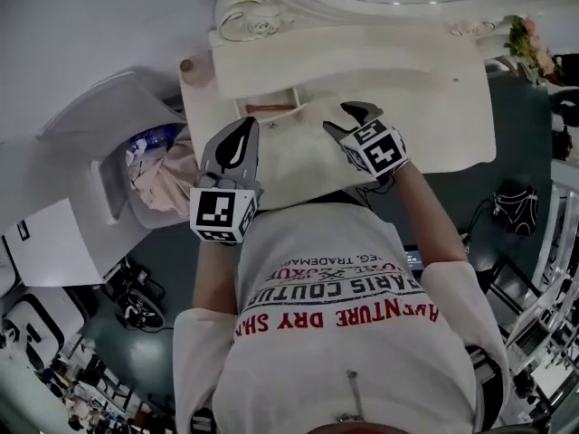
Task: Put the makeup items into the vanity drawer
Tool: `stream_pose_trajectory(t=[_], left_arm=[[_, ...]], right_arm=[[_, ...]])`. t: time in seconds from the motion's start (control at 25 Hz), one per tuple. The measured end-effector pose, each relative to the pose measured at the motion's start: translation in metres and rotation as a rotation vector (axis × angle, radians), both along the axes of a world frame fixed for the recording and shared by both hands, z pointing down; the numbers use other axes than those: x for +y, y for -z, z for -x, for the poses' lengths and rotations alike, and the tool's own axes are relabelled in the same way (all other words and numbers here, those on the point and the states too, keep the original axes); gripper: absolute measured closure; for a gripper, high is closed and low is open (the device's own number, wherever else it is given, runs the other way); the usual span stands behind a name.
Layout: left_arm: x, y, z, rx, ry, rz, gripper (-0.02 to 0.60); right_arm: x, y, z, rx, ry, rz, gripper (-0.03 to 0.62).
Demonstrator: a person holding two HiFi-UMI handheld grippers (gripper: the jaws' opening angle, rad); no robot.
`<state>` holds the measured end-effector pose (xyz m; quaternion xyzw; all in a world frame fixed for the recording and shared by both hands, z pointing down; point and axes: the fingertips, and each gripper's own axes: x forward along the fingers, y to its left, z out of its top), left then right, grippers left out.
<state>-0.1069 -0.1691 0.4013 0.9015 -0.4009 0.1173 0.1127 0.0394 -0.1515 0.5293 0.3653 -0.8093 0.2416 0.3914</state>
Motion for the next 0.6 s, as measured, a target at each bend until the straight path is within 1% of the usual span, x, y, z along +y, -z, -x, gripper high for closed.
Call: stream_pose_trajectory(t=[0.12,0.28,0.44,0.6], left_arm=[[0.001,-0.005,-0.028,0.007,-0.095,0.017,0.572],[0.005,-0.016,-0.055,-0.001,-0.182,0.04,0.572],[0.014,-0.026,-0.078,-0.009,-0.256,0.065,0.572],[0.021,-0.034,-0.09,-0.03,-0.31,0.079,0.572]], right_arm=[[0.024,-0.011,-0.031,0.009,-0.105,0.03,0.381],[0.052,-0.028,-0.053,0.012,-0.199,0.065,0.381],[0.077,-0.046,-0.068,0.048,-0.26,0.087,0.379],[0.085,-0.062,-0.071,0.056,-0.301,0.103,0.381]])
